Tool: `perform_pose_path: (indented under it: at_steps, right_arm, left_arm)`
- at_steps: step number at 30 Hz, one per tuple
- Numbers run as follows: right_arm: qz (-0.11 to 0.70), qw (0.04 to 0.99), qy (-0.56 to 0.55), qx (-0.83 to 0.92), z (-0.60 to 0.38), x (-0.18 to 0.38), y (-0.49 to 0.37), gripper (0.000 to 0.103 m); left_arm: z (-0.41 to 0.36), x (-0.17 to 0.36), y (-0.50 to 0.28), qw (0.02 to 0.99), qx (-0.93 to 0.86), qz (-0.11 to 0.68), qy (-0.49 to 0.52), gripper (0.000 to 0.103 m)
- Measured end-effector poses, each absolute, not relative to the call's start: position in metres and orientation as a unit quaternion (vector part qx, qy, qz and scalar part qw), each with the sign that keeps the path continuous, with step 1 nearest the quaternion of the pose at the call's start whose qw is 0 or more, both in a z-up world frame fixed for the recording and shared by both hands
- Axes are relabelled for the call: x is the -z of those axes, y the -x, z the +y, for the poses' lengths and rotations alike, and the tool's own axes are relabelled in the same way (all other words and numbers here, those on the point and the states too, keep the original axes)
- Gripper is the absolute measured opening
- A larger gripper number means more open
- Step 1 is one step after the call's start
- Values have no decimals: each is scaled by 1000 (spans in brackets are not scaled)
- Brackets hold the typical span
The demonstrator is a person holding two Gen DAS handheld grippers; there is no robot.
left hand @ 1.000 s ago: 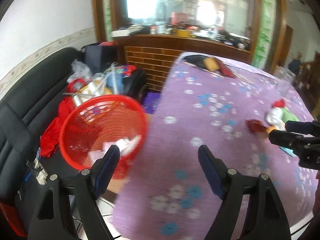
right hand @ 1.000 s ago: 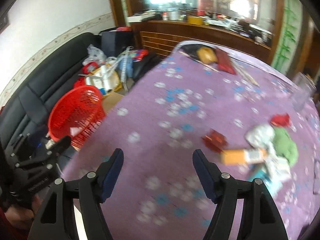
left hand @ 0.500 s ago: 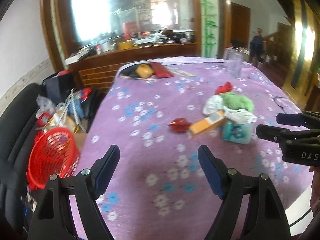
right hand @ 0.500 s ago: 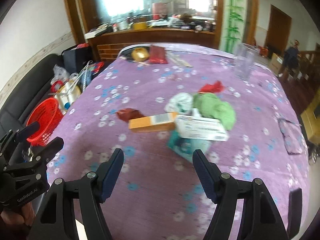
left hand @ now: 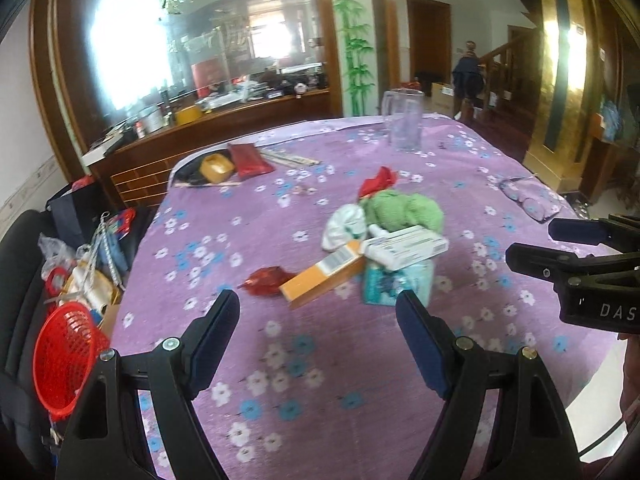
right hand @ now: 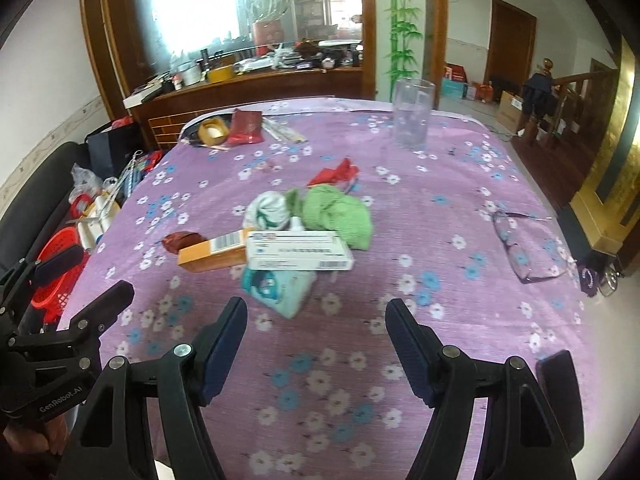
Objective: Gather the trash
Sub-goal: 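Lower both tools toward the orange box and white medicine box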
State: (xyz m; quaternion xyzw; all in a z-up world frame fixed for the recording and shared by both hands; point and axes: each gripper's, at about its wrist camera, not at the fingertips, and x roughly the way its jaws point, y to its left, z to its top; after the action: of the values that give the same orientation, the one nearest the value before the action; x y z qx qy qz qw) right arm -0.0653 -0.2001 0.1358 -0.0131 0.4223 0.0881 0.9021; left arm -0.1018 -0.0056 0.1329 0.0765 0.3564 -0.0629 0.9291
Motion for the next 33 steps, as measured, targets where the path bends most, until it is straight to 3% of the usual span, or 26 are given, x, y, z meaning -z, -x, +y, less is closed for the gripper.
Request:
perform_pose_path:
  at_steps: [17, 33]
  right_arm:
    - [422, 905, 12, -58, -218, -140, 62, 76]
    - [444, 894, 21, -55, -210, -125, 44, 77]
  left_arm:
    - [-20, -128, 85, 927, 84, 356, -82, 79]
    - [-6, -93, 40, 906, 86, 401, -108, 79]
